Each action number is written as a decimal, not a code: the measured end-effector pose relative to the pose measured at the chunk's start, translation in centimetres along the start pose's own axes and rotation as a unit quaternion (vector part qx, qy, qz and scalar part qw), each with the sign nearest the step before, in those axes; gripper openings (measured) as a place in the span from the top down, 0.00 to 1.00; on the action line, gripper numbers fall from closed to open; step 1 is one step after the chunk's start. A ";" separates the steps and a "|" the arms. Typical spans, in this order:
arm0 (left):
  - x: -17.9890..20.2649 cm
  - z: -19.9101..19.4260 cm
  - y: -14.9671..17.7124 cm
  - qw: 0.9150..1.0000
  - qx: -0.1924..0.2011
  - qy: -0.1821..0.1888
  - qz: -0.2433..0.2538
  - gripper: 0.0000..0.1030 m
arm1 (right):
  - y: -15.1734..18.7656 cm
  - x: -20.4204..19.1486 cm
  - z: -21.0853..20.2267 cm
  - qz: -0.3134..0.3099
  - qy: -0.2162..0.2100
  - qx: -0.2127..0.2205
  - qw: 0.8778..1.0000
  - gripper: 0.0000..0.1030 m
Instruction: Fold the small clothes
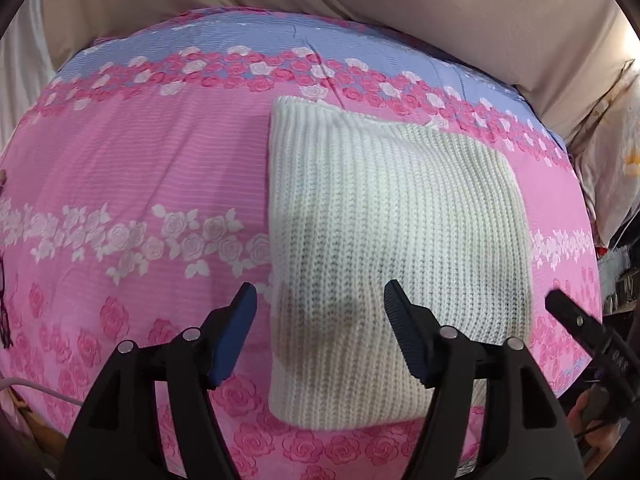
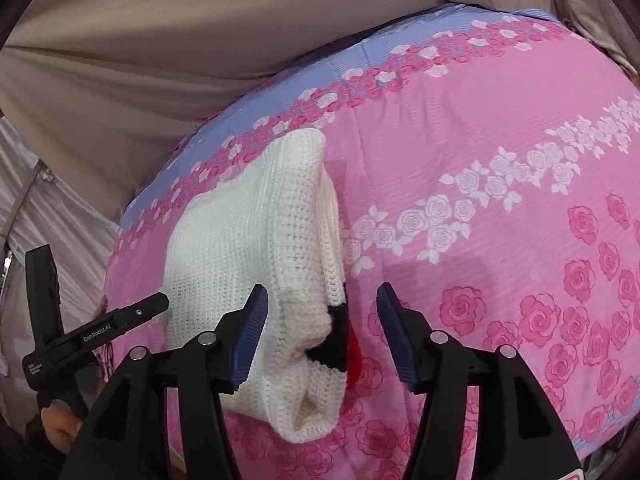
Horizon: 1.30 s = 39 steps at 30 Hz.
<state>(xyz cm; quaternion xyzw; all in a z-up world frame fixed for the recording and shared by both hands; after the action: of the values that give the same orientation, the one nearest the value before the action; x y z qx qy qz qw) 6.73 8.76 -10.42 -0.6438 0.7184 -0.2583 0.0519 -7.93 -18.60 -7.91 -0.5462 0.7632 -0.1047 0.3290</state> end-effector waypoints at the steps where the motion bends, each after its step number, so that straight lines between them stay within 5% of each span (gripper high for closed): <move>1: -0.2 -0.1 0.3 1.000 0.001 -0.004 -0.006 0.38 | -0.4 -0.1 0.5 0.000 -0.007 -0.004 1.000 0.45; 5: -1.0 0.0 0.9 1.000 -0.005 -0.017 -0.024 0.38 | -2.0 -1.1 5.6 -0.016 -0.026 -0.050 0.998 0.50; 6: -1.3 -0.1 1.0 0.999 -0.004 -0.021 -0.028 0.38 | -2.3 -1.6 6.6 -0.024 -0.031 -0.059 0.997 0.81; 7: -1.7 -0.3 1.1 0.999 -0.001 -0.024 -0.032 0.38 | -2.7 -2.6 6.9 -0.035 -0.035 -0.060 0.997 0.82; 10: -2.6 -1.3 1.3 0.999 0.011 -0.024 -0.043 0.37 | -4.7 -8.1 4.0 -0.124 -0.063 0.004 0.990 0.84; 14: -3.1 -0.9 1.1 0.998 0.008 -0.030 -0.050 0.36 | -6.7 -10.8 3.1 -0.170 -0.069 0.040 0.982 0.84; 18: -2.4 -0.4 0.9 0.998 0.002 -0.031 -0.047 0.36 | -6.0 -5.3 10.5 -0.118 0.015 -0.078 0.990 0.80; 21: -1.9 -0.2 1.0 0.999 -0.001 -0.029 -0.036 0.36 | -6.1 -3.9 6.4 -0.054 -0.013 -0.028 0.998 0.76; 25: -0.7 0.1 1.3 0.999 -0.007 -0.031 -0.015 0.36 | -4.2 -5.8 1.1 -0.102 -0.008 0.007 0.995 0.75; 29: 0.4 0.3 1.5 0.999 -0.007 -0.036 -0.004 0.36 | 0.3 -5.6 4.4 -0.148 0.049 -0.076 0.985 0.78; 31: 1.0 0.2 1.6 0.999 -0.006 -0.045 0.006 0.36 | 1.8 -3.9 5.8 -0.111 0.055 -0.108 0.986 0.81; 35: 2.0 -0.6 1.9 0.998 0.014 -0.064 0.026 0.22 | 0.6 -4.6 1.4 -0.095 0.061 -0.042 0.993 0.76; 37: 2.6 -1.0 2.0 0.996 0.024 -0.072 0.035 0.16 | 0.2 -5.8 -0.5 -0.116 0.088 -0.011 0.989 0.56; 39: 3.0 -1.5 2.2 0.995 0.034 -0.084 0.042 0.14 | 0.4 -6.9 -1.4 -0.132 0.103 0.006 0.986 0.52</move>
<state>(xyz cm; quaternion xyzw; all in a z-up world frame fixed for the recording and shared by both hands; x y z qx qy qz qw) 3.67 6.39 -9.32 -0.6301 0.7288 -0.2255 0.1448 -7.77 -12.51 -4.35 -0.6263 0.7137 -0.2079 0.2350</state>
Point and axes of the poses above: each gripper's, at about its wrist camera, not at the fingertips, and z roughly the way its jaws point, x to its right, y to its underside, the point moved 1 cm from there along z, roughly the way its jaws point, and after that the axes turned 7 degrees about -z, right-handed, at the moved point
